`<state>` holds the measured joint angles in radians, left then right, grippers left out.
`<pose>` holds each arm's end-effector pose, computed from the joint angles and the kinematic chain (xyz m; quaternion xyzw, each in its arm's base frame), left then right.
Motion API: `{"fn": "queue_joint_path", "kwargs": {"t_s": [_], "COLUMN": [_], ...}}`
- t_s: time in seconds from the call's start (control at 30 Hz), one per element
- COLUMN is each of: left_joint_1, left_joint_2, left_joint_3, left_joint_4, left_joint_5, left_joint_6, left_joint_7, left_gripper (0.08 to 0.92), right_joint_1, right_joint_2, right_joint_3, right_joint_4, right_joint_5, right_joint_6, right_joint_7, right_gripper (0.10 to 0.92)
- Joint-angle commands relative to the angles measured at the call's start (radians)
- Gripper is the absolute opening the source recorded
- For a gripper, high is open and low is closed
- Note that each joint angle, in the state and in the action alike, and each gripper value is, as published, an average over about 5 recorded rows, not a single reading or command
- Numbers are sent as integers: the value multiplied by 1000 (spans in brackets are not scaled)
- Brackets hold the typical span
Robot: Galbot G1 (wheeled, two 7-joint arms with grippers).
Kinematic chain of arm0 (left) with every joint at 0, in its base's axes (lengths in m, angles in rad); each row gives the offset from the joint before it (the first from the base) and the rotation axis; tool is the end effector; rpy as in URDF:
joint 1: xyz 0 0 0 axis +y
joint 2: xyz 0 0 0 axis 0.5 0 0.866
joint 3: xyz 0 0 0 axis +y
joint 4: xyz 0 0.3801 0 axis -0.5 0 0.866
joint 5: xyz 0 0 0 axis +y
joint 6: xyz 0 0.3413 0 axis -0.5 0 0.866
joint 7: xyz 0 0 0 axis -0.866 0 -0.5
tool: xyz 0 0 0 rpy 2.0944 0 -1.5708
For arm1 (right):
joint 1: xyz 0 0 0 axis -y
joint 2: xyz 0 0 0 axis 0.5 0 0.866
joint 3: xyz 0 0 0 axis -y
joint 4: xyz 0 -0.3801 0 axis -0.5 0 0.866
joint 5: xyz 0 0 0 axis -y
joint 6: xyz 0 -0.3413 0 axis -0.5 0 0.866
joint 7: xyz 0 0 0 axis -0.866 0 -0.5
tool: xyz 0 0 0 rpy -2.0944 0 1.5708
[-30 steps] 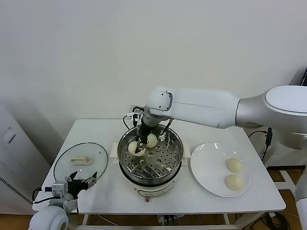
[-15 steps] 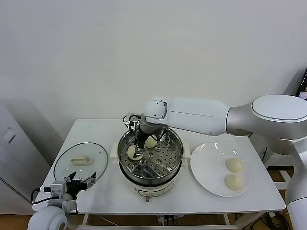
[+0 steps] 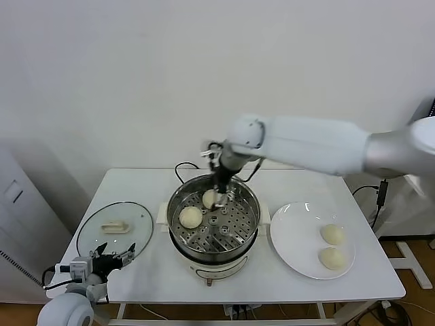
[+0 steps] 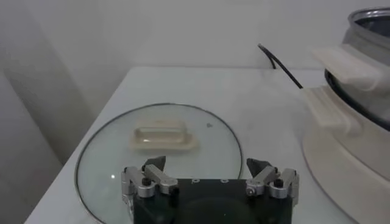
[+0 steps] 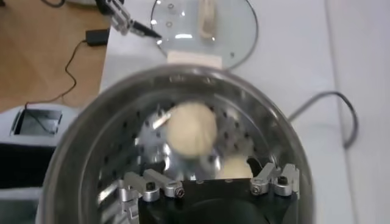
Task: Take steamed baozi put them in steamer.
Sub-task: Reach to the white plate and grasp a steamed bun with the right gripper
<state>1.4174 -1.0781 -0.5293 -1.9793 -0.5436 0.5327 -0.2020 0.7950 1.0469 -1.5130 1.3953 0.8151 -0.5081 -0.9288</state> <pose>0.2143 0.1172 -0.3134 -0.0025 -0.9635 -0.0107 0.2676 0.5520 0.0400 -0.0031 0.5626 -0.5713 0.4728 0.3655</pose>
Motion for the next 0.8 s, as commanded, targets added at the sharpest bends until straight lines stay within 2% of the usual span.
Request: {"fn": "queue_joint_path", "kwargs": {"t_s": [0.03, 0.23, 0.8], "left_joint_1": [4, 8, 3], "left_joint_2": [-1, -1, -6], "left_joint_3": [-2, -3, 3], "left_joint_4": [-9, -15, -24], "left_joint_5": [0, 0, 7], "left_joint_6": [2, 2, 12], "left_joint_7": [-1, -1, -5], "left_gripper": [823, 823, 823], "right_joint_1": [118, 13, -429], "right_joint_2": [-384, -503, -545], "right_joint_3": [-108, -71, 268], "right_joint_4": [124, 71, -71], "right_joint_5": [-207, -345, -630], "right_joint_6": [118, 190, 336], "right_joint_7": [-195, -256, -313], "right_gripper": [823, 823, 823]}}
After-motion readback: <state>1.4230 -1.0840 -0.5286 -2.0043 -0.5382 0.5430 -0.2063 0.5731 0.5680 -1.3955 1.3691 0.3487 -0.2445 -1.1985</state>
